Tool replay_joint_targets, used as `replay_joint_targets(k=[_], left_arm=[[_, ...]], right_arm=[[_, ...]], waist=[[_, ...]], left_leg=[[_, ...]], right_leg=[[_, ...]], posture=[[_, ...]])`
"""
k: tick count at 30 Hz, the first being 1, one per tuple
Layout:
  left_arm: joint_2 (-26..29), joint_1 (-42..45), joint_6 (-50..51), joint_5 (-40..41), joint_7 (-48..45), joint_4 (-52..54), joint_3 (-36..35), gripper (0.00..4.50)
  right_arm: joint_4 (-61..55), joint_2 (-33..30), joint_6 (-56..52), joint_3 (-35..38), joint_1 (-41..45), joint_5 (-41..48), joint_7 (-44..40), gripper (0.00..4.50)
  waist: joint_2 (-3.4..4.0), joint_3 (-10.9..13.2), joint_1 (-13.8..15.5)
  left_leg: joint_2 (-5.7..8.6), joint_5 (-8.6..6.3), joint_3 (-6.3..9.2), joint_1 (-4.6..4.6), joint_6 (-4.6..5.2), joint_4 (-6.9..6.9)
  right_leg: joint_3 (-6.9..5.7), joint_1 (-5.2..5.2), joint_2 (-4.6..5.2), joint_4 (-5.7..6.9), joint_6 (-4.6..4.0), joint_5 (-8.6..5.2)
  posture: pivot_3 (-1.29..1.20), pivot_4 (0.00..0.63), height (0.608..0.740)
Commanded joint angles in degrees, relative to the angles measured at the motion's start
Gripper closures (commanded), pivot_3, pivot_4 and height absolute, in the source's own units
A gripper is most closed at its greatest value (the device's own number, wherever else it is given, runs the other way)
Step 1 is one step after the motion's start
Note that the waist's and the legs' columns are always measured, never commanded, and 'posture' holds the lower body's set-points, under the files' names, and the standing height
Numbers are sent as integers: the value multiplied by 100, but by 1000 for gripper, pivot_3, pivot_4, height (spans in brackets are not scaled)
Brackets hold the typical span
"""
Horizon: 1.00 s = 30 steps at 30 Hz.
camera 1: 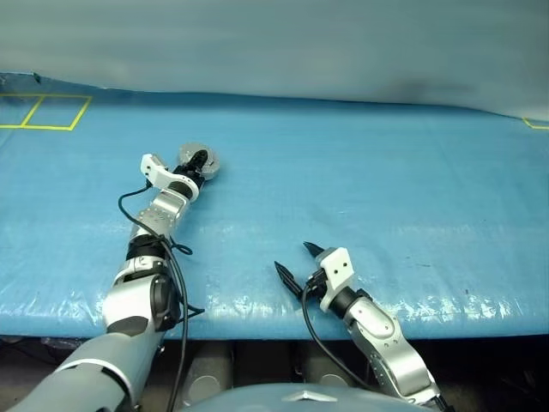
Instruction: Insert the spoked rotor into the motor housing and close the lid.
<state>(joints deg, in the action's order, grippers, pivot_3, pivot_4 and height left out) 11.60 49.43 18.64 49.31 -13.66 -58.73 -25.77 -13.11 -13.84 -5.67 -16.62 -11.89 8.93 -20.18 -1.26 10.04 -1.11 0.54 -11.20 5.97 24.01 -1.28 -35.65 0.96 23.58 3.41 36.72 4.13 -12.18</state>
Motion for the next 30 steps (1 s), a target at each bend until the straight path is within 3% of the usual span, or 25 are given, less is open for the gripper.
replay_joint_targets(k=[1, 6, 12, 19, 26, 30], left_arm=[[46, 412, -208, -437, -18, -240, 13, 2050], [80, 400, 35, -910, -54, -305, 105, 2050], [274, -11, 562, -1145, 106, 147, 62, 46], [574, -1290, 2129, -970, 452, 2095, -13, 16], [751, -2860, 3930, -354, 450, 4443, 20, 16], [832, -3878, 3930, -249, -119, 5863, 438, 16]], right_arm=[[-176, 31, -22, 65, 13, -48, -13, 0], [-193, 67, -94, 57, 49, -88, -23, 0], [-191, 112, -157, 35, 80, -90, -52, 0], [-101, 134, -329, 3, 286, -56, -234, 0], [-164, 108, -601, 122, 370, 120, -430, 0], [-233, 93, -910, 209, 383, 355, -552, 0]], waist=[[0, 0, -10], [0, 0, -15], [3, -4, -59], [24, -22, -274], [42, -41, -244], [57, -57, -212]], left_leg=[[0, 0, 0, 0, 0, 0], [0, 1, 0, -14, -2, -3], [-2, 2, -1, -33, -4, -3], [-13, 4, -17, -64, -7, 5], [-13, 2, -24, -137, -7, 20], [-12, 1, -24, -140, -9, 19]], right_leg=[[0, 0, 0, 0, 1, 1], [0, -13, 0, 6, 3, 1], [2, -27, 1, 13, 3, 2], [14, -35, -2, 26, -6, 6], [20, -99, 5, 19, -52, -22], [21, -101, 9, 19, -57, -25]], posture=[[0, 150, 740], [0, 150, 740], [0, 150, 740], [0, 150, 740], [0, 150, 740], [0, 150, 740]])
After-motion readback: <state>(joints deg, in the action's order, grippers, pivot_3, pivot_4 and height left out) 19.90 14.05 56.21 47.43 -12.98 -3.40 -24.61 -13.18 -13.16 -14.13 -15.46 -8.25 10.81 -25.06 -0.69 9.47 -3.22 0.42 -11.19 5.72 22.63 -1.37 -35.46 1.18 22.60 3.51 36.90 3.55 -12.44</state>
